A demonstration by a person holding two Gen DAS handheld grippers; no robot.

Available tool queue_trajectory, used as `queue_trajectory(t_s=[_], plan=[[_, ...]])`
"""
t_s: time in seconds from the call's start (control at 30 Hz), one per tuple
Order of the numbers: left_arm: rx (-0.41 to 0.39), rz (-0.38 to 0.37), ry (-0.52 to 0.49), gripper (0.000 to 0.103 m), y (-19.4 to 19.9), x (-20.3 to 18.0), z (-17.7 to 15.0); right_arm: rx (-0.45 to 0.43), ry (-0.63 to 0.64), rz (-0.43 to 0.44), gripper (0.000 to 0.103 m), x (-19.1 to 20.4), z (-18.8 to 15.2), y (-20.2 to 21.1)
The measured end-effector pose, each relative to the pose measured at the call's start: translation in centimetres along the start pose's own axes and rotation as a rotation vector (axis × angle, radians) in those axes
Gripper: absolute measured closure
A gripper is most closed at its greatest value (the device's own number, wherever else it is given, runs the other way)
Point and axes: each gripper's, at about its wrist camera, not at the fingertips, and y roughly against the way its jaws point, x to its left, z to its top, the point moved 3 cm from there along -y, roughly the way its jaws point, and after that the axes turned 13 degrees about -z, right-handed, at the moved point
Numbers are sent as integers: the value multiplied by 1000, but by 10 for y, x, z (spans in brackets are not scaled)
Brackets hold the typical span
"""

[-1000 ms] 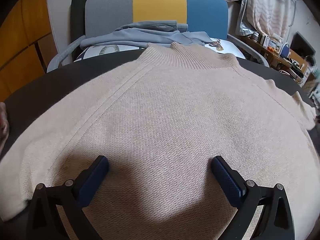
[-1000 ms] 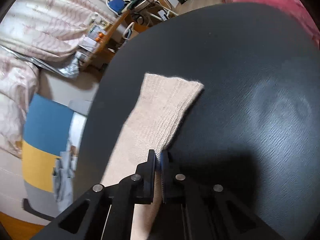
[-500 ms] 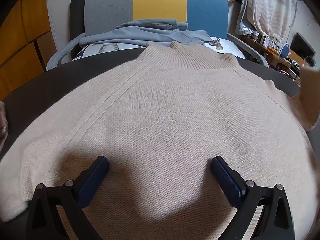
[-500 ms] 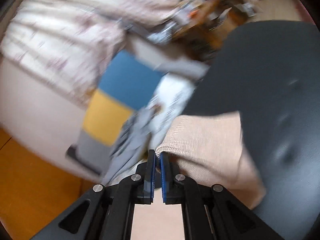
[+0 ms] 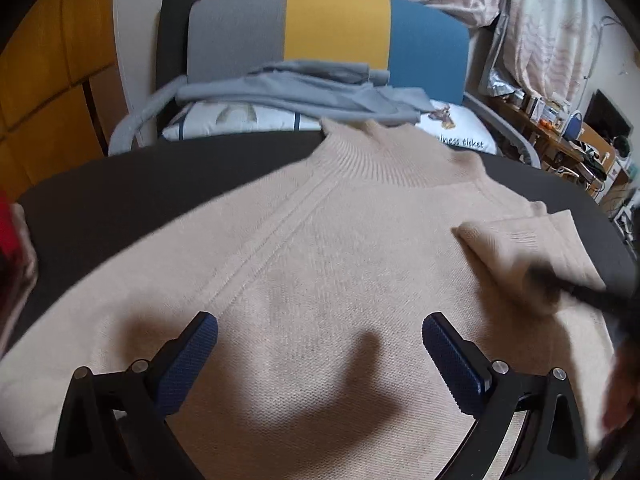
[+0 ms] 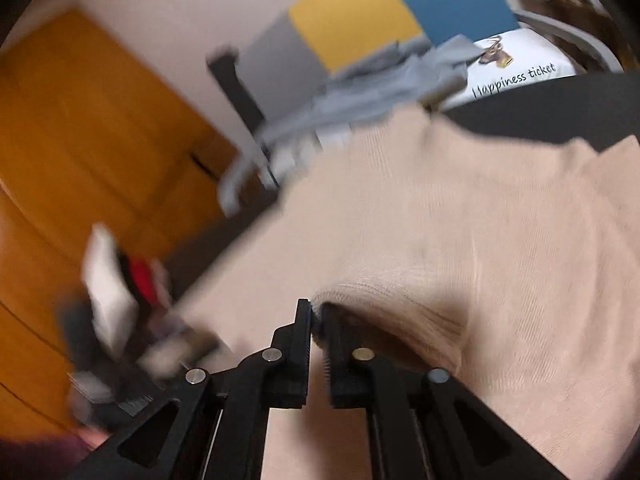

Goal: Fold clothes

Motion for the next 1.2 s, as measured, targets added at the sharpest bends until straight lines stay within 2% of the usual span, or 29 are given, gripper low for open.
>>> queue_trajectory(t_s=[0.03, 0.1, 0.17, 0.3, 0.33, 0.4, 0.43, 0.5, 0.57, 0.63, 0.73, 0.8, 0.83, 0.87, 0.9, 0.93, 1.0, 1.2], plan=[[14, -7, 23, 0, -3, 1, 0, 29, 49, -35, 82, 4, -12, -7], [25, -42, 78, 0, -9, -2, 0, 27, 120, -80, 81, 9, -25, -3], [25, -87, 133, 0, -13, -9, 0, -12, 157, -98, 81, 9, -32, 16], [25, -165, 213, 0, -22, -27, 1, -60, 131, -201, 81, -17, -36, 45], [26, -173, 204, 0, -24, -34, 3, -59, 118, -267, 81, -28, -38, 47], [21, -180, 138, 0, -31, -60, 8, -59, 90, -385, 81, -51, -41, 50], [17, -165, 95, 0, -33, -71, 10, -67, 71, -397, 81, -60, -43, 50], [0, -108, -58, 0, -37, -100, 11, -82, 36, -418, 81, -78, -48, 50], [-14, -49, -216, 0, -42, -130, 13, -97, 30, -416, 80, -78, -50, 48], [10, -8, -379, 0, -57, -152, 7, -111, 24, -414, 80, -79, -52, 47], [39, 57, -535, 0, -76, -173, -2, -124, 8, -389, 80, -82, -59, 46], [35, 57, -558, 1, -84, -177, -5, -132, -29, -347, 80, -86, -57, 49], [38, 31, -530, 4, -85, -175, -3, -134, -44, -331, 80, -87, -57, 51], [41, 4, -501, 22, -87, -173, -2, -133, -47, -331, 80, -88, -55, 51], [48, -24, -467, 48, -88, -171, 0, -131, -50, -331, 80, -89, -54, 52], [71, -60, -415, 57, -88, -168, 3, -129, -53, -331, 80, -90, -53, 52], [74, -103, -325, 86, -82, -163, 13, -126, -58, -331, 83, -91, -50, 54], [2, -230, -122, 88, -44, -129, 44, -117, -76, -331, 85, -97, -42, 57]])
